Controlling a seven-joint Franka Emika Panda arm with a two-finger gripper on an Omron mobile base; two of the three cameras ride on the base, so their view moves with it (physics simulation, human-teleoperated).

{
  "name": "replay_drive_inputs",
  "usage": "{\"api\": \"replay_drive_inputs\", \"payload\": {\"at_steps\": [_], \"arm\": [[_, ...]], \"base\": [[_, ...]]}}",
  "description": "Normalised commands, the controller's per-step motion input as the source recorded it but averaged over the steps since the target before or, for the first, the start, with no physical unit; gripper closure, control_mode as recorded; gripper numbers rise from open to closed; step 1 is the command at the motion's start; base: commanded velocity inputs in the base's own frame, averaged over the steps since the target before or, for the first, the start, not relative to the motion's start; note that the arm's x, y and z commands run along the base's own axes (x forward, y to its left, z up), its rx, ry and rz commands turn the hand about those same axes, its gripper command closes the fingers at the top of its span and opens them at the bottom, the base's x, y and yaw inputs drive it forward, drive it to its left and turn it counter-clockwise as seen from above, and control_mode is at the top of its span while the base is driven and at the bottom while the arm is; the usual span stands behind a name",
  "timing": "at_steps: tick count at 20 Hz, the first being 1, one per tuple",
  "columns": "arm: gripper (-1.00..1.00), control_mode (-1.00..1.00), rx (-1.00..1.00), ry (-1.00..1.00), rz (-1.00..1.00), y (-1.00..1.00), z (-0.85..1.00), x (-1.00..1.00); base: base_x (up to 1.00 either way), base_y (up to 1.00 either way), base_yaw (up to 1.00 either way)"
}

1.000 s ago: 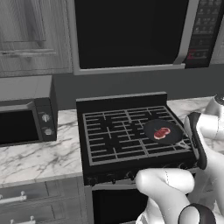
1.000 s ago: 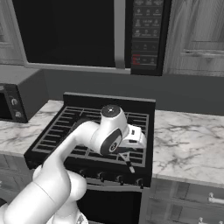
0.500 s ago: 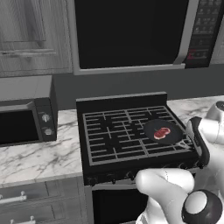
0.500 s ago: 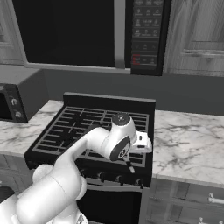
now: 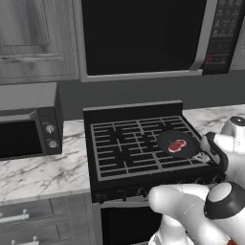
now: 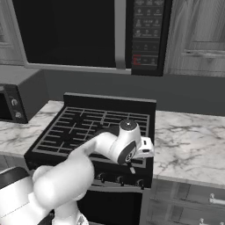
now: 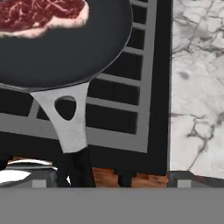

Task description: Pick up the pan with the steak in it and place it on the dining table. Then place the steak on the plate.

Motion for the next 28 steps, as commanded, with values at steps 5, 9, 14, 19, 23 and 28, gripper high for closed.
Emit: {"api": "replay_drive_inputs", "payload": {"at_steps": [5, 9, 14, 19, 23, 28], "arm": [[-1.0, -1.0, 0.0, 0.07, 0.07, -0.06, -0.43, 0.2], [-1.0, -1.0, 0.0, 0.06, 0.06, 0.0, -0.45, 0.15], [-1.0, -1.0, 0.0, 0.03, 0.04, -0.02, -0.32, 0.07], [-1.0, -1.0, 0.0, 0.01, 0.0, 0.0, 0.0, 0.0], [1.0, -1.0, 0.0, 0.0, 0.0, 0.0, 0.0, 0.0], [1.0, -1.0, 0.0, 0.0, 0.0, 0.0, 0.0, 0.0]], "base": [[0.0, 0.0, 0.0], [0.0, 0.0, 0.0], [0.0, 0.0, 0.0], [0.0, 0.0, 0.0], [0.0, 0.0, 0.0], [0.0, 0.0, 0.0]]}}
